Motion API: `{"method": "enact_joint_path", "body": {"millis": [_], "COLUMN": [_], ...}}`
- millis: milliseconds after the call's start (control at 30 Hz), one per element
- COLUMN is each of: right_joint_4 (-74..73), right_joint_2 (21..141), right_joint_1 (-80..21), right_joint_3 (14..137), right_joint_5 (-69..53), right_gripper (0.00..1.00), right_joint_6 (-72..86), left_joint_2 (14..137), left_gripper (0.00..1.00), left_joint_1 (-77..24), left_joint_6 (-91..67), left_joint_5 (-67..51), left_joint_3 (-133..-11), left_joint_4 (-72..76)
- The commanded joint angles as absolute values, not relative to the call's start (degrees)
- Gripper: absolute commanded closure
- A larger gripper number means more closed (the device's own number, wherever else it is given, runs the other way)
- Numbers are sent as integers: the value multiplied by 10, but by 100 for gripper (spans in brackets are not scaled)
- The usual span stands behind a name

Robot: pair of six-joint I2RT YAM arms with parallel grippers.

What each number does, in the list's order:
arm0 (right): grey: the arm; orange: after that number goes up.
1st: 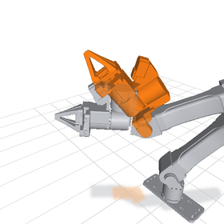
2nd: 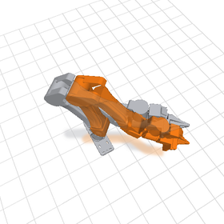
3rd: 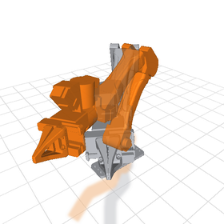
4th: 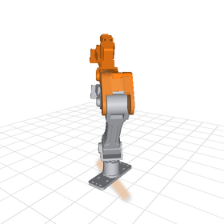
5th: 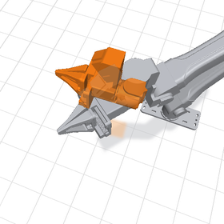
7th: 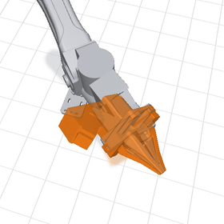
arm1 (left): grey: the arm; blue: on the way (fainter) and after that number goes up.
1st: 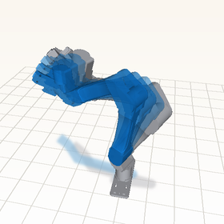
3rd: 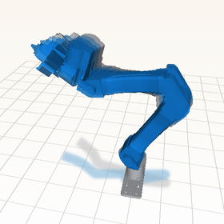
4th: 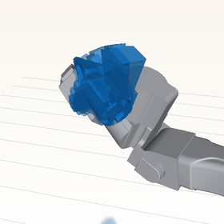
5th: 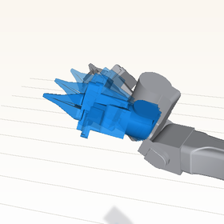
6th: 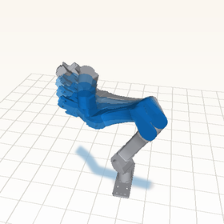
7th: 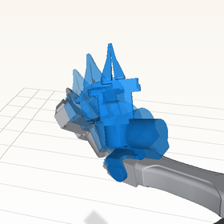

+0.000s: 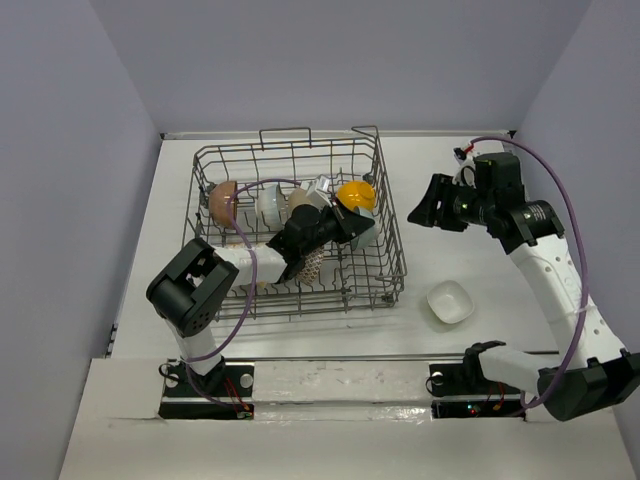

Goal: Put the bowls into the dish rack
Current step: Place the upside down bowl on the dish rack.

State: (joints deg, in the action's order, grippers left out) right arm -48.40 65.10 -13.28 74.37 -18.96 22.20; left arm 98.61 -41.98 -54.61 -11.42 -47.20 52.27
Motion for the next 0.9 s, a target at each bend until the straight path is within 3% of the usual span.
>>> {"method": "enact_joint_path", "body": {"millis": [0,867], "right_joint_4": [-465,-499], "right_joint_2": [667,780], "right_joint_1": [-176,-323], "right_joint_3": [783,837], "right_joint_5": [-160,128], "right_gripper": [42,44], "right_joint_6": [214,257], "left_joint_2": [966,969], "left_gripper": [97,97], "left_joint_1": [-417,-417], "left_joint_6": [-532,-519], "left_joint_5": [-85,-89], "left_joint_3": [-488,-508], "left_joint_4": [556,528]}}
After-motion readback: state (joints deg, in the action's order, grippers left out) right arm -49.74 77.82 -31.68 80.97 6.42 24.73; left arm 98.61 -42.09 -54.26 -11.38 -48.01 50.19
